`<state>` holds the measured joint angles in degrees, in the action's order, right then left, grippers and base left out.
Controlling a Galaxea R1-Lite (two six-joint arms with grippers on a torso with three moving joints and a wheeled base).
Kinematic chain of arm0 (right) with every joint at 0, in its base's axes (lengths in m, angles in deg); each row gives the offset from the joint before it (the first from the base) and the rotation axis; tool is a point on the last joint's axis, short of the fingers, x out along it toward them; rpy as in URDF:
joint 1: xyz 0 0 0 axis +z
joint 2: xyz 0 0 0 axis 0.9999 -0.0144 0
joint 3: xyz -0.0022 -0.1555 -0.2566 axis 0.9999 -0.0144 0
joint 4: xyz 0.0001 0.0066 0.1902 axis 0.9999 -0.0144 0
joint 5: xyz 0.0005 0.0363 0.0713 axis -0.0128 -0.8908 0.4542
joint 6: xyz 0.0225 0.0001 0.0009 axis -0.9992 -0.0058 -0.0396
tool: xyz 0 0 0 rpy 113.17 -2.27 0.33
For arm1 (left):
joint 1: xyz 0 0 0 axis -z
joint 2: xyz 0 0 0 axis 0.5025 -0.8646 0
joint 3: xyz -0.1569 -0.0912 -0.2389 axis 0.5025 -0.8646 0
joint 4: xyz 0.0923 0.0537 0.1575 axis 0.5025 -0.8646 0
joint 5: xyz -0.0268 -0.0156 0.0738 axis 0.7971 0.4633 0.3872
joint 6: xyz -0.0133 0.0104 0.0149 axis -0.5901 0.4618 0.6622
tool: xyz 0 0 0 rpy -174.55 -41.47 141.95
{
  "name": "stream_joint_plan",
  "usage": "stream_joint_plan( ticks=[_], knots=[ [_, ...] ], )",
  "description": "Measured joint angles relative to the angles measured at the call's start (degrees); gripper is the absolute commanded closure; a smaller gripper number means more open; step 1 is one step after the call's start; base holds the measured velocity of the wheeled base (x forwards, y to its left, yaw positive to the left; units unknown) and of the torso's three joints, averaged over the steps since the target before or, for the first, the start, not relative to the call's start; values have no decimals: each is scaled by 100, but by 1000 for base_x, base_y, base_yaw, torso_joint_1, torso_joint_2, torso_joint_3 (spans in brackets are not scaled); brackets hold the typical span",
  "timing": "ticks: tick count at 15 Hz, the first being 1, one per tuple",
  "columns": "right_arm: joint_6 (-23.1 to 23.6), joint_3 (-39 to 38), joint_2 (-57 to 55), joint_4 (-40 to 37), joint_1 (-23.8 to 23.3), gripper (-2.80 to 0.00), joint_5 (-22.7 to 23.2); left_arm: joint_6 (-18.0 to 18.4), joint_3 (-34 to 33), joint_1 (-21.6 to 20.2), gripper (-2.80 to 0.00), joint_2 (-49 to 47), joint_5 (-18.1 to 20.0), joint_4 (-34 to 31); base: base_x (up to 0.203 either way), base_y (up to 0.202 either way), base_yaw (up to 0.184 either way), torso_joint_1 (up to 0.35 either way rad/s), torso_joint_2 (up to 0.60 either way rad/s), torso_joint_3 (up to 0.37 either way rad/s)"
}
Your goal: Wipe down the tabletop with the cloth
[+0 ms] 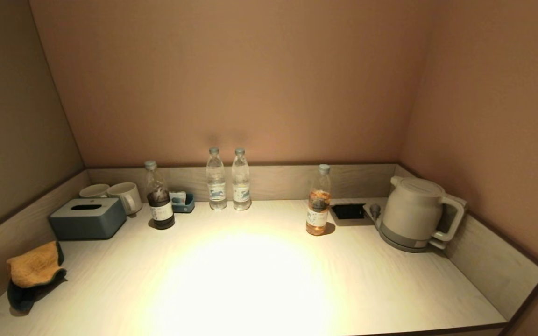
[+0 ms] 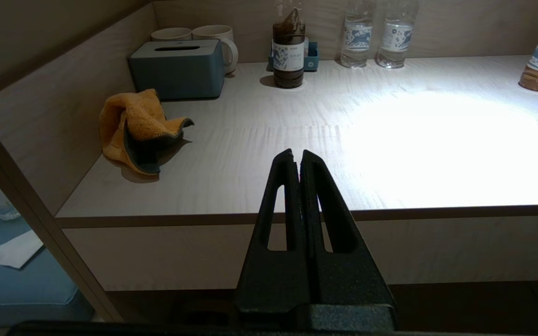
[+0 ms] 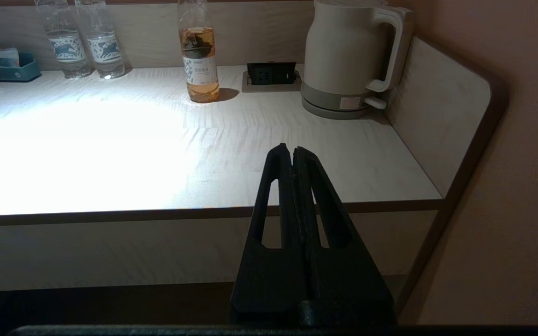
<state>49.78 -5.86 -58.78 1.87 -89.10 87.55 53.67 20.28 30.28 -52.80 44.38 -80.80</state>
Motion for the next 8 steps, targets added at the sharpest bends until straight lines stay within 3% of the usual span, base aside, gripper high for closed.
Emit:
stream_joint_plan(
  ticks=[8],
  knots=[
    [-2,0,0,0,0,0,-2,-2,0,-4,0,0,2,1,0,0,0,0,0,0]
  ],
)
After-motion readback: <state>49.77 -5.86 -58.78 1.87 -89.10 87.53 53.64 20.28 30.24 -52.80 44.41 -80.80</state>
